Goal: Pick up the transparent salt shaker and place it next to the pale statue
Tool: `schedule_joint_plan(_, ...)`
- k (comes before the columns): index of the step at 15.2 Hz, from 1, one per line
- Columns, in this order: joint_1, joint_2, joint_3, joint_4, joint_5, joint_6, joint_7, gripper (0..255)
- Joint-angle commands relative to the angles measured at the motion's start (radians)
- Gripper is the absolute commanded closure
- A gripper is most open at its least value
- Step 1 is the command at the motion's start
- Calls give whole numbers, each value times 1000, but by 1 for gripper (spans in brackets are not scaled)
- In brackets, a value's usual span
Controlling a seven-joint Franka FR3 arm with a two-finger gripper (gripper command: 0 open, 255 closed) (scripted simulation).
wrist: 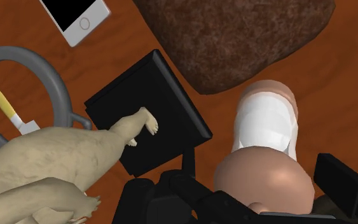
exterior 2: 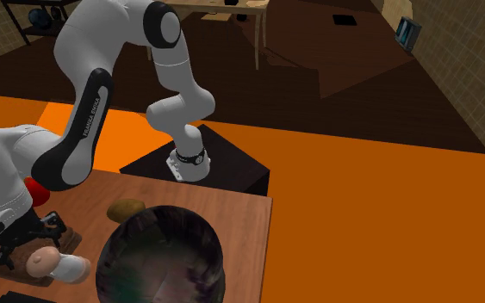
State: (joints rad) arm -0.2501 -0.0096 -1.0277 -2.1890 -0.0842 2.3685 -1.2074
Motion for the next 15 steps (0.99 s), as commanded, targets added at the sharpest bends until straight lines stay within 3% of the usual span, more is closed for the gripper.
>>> schedule_joint_plan(1,0,0,0,0,0,0,0,0)
schedule_joint_plan(3,0,0,0,0,0,0,0,0)
schedule_joint_plan(7,-3,-142,42,45,-149,-135,106,0)
schedule_joint_plan(15,-7,-141,45,45,-148,-135,105,0)
